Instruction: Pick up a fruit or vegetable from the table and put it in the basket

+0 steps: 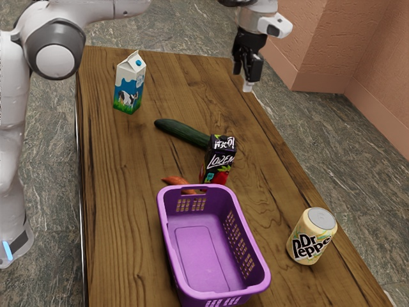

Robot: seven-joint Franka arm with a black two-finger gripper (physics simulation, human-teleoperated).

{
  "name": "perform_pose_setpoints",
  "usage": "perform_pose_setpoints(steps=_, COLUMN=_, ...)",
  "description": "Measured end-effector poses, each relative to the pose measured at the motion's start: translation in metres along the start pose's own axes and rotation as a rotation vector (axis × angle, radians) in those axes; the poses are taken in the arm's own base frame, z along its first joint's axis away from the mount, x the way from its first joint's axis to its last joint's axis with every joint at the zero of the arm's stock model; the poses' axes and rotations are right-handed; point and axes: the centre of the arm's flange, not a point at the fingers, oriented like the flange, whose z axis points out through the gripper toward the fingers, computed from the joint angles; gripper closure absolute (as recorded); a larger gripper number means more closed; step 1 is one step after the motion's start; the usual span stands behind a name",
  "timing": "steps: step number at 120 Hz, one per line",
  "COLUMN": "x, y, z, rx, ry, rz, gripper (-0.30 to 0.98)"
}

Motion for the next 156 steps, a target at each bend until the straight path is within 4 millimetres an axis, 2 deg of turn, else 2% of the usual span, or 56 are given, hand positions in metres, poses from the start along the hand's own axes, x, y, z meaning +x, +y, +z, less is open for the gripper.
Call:
perform_pose_setpoints(steps=14, x=0.001, y=-0.009, z=0.003, rx=0.003, ry=-0.006, rz=-0.012, gripper=0.00)
perform_pose_setpoints(steps=24, x=0.000, y=-0.008, z=0.026, rx=-0.003, ry=-0.051, rz=-0.006, gripper=0.00)
perform_pose_setpoints(steps=29, x=-0.005, y=-0.009, z=0.048, rx=-0.010, ry=-0.098, rz=-0.005, gripper=0.00)
perform_pose_setpoints(steps=35, x=-0.015, y=-0.020, z=0.098, rx=-0.019, ry=-0.160, rz=-0.014, gripper=0.00)
perform_pose_setpoints(steps=41, x=-0.027, y=-0.039, z=0.137, rx=-0.026, ry=-0.188, rz=-0.029, gripper=0.00)
perform_pose_setpoints(steps=51, x=-0.036, y=-0.073, z=0.164, rx=-0.026, ry=-0.166, rz=-0.033, gripper=0.00)
perform_pose_setpoints(steps=62, x=-0.040, y=-0.095, z=0.176, rx=-0.020, ry=-0.128, rz=0.004, gripper=0.00)
perform_pose_setpoints(steps=72, x=-0.043, y=-0.105, z=0.190, rx=-0.015, ry=-0.104, rz=0.063, gripper=0.00)
perform_pose_setpoints(steps=103, x=-0.040, y=-0.101, z=0.212, rx=-0.008, ry=-0.067, rz=0.289, gripper=0.00)
perform_pose_setpoints(steps=130, x=-0.054, y=-0.123, z=0.227, rx=-0.018, ry=-0.083, rz=0.417, gripper=0.00)
perform_pose_setpoints(steps=156, x=-0.055, y=-0.115, z=0.241, rx=-0.034, ry=-0.101, rz=0.552, gripper=0.00)
